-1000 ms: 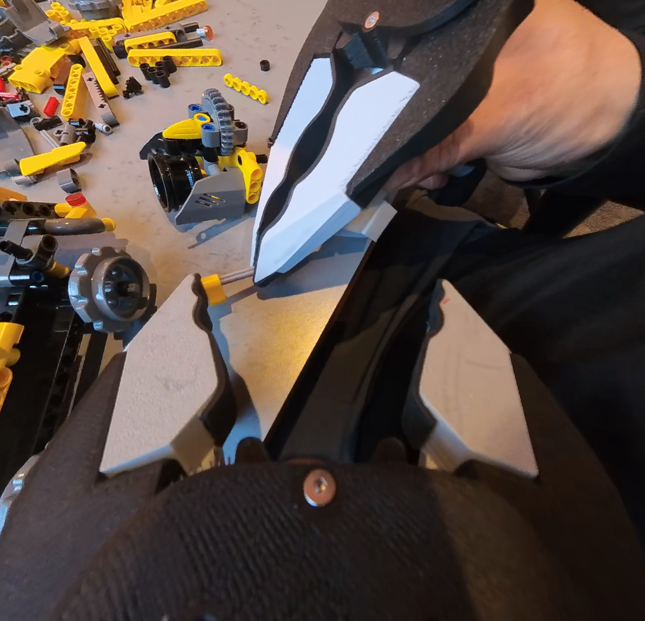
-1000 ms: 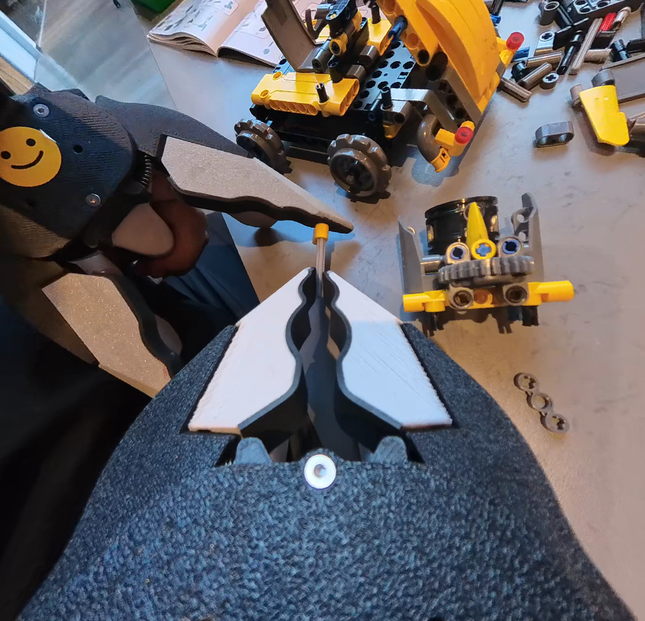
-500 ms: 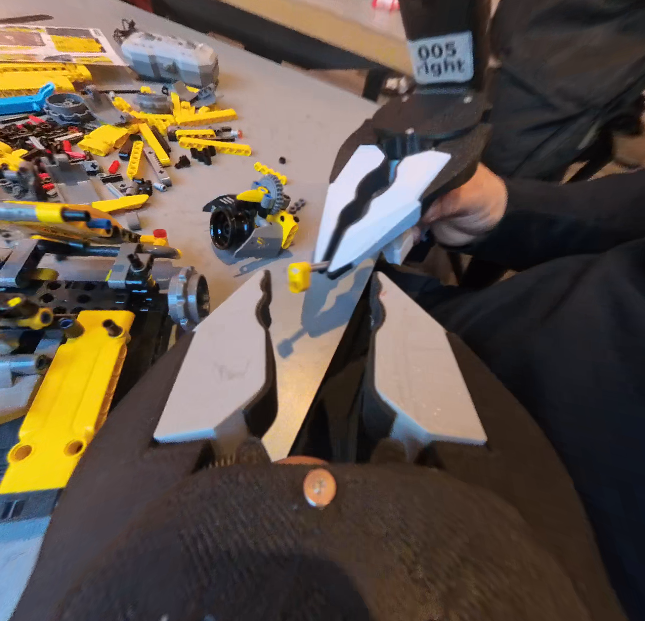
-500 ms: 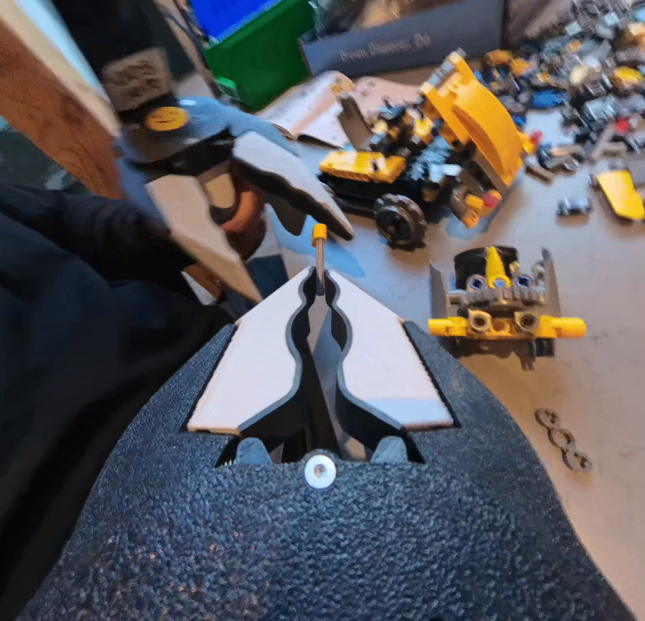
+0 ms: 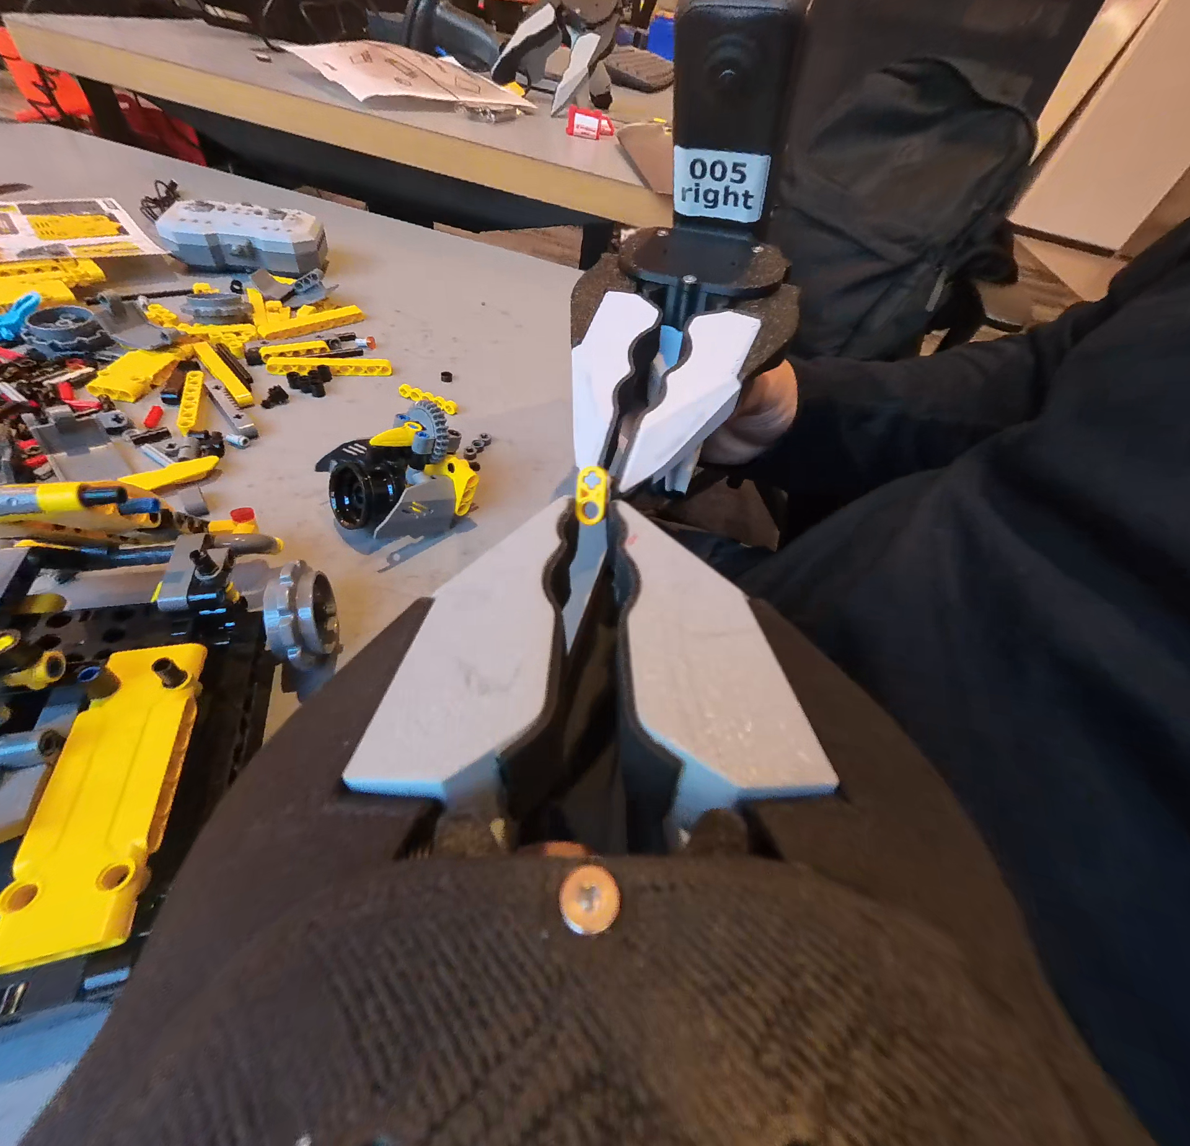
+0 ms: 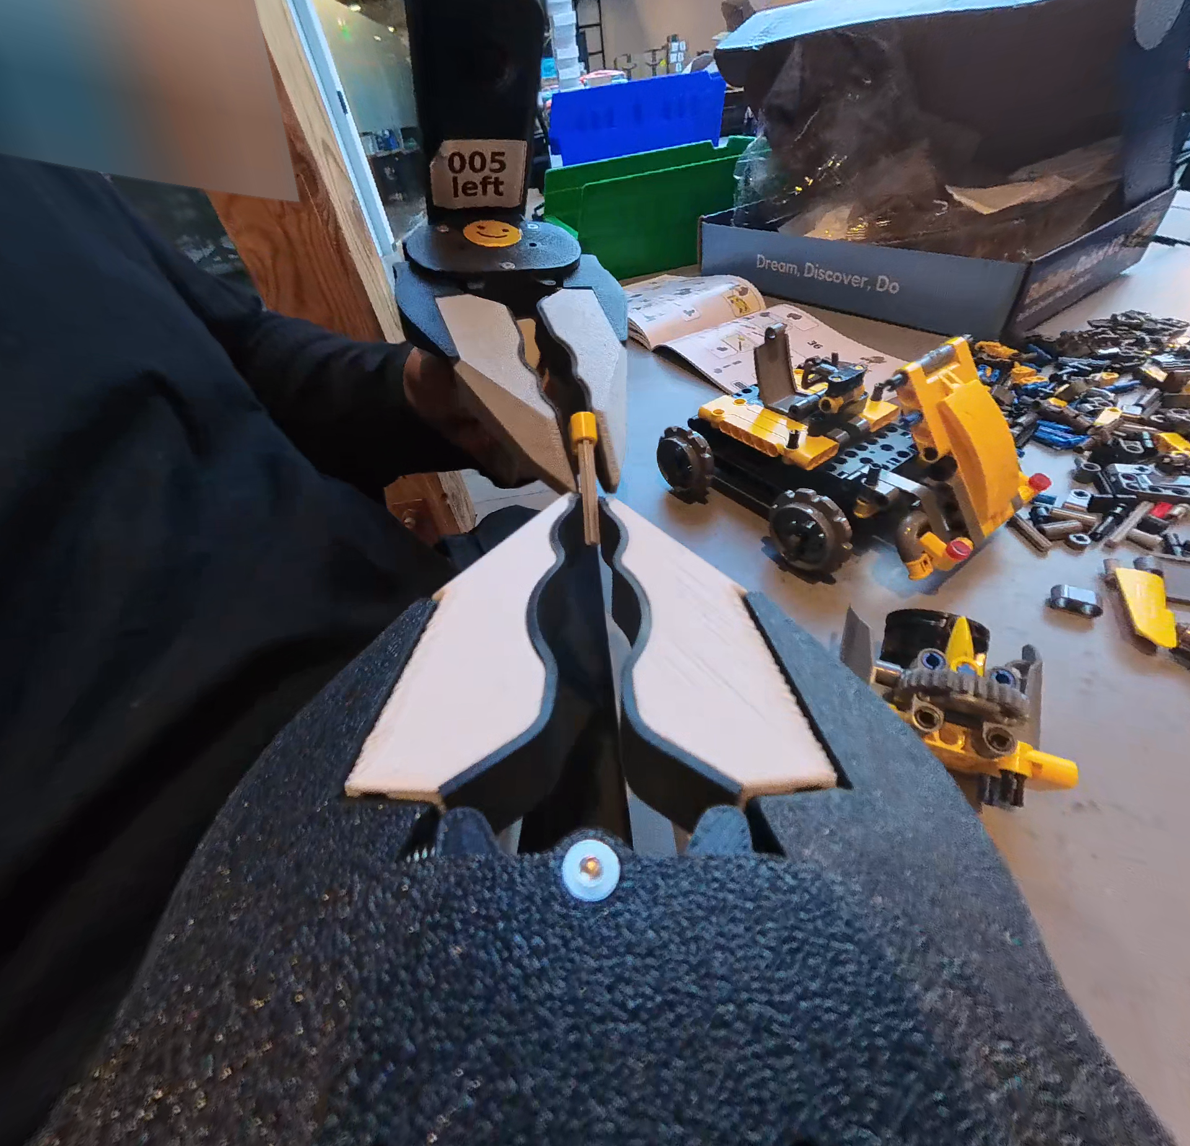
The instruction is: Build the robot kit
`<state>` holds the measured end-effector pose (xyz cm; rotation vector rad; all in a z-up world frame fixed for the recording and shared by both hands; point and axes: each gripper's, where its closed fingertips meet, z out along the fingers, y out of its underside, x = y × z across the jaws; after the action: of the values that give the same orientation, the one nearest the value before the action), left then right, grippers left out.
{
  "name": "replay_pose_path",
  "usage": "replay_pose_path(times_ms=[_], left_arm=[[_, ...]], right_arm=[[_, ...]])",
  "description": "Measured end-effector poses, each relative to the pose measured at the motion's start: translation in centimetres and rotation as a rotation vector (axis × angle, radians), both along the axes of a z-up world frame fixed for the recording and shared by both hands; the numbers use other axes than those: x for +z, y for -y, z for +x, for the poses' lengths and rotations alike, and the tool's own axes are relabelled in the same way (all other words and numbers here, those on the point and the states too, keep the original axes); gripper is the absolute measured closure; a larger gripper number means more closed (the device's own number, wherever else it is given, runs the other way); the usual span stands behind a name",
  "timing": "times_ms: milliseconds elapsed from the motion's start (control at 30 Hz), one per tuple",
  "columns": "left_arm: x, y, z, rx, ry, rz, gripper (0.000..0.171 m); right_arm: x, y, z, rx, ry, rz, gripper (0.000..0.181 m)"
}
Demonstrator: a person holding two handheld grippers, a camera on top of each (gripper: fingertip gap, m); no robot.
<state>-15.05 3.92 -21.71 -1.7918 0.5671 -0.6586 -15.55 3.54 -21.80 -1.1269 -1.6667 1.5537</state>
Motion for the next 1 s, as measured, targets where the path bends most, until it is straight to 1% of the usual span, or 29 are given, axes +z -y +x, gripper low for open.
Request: replay_pose_path(times_ms=[200, 267, 333, 400, 467, 500, 567, 667, 800, 833, 900, 1000], left_arm=[[-0.7, -0.1, 0.0, -0.012, 0.033, -0.03, 0.166], [-1.0, -0.3, -0.2, 0.0, 0.034, -0.041, 0.156], [-1.1, -0.5, -0.3, 0.007, 0.036, -0.04, 0.152], [-1.3, -0.4, -0.1, -0.009, 0.035, -0.048, 0.151], [-1.8, -0.3, 0.1, -0.02, 0.014, -0.062, 0.154], [-2.1, -0.2, 0.2, -0.025, -0.003, -0.058, 0.165], [-2.3, -0.3, 0.1, -0.013, -0.045, -0.035, 0.165], [-2.2, -0.4, 0.0, -0.006, -0.058, -0.016, 0.165], [-2.8, -0.5, 0.1, -0.007, -0.062, 0.001, 0.166], [-2.9, -0.5, 0.2, -0.002, -0.074, 0.009, 0.166], [-2.9, -0.5, 0.6, -0.002, -0.097, 0.038, 0.166], [-2.7, -0.5, 0.6, 0.014, -0.139, 0.072, 0.167]], right_arm=[[-0.3, 0.0, 0.1, 0.014, 0.036, -0.018, 0.177], [-0.3, -0.2, 0.3, 0.013, 0.049, -0.02, 0.177], [-0.7, -0.4, 0.4, 0.011, 0.096, -0.011, 0.177], [-1.3, -0.5, 0.6, 0.022, 0.148, 0.002, 0.177], [-1.7, -0.5, 0.7, 0.02, 0.182, 0.027, 0.177], [-1.9, -0.5, 0.7, 0.019, 0.195, 0.039, 0.177], [-1.7, -0.6, 0.7, 0.019, 0.202, 0.049, 0.177], [-1.4, -0.6, 0.5, 0.012, 0.195, 0.048, 0.177], [-0.4, -0.7, 0.2, 0.007, 0.158, -0.017, 0.177], [-0.1, -0.7, 0.2, 0.01, 0.144, -0.039, 0.181], [0.5, -0.8, 0.1, 0.014, 0.124, -0.079, 0.181], [0.3, -1.3, -0.1, -0.009, 0.126, -0.086, 0.181]])
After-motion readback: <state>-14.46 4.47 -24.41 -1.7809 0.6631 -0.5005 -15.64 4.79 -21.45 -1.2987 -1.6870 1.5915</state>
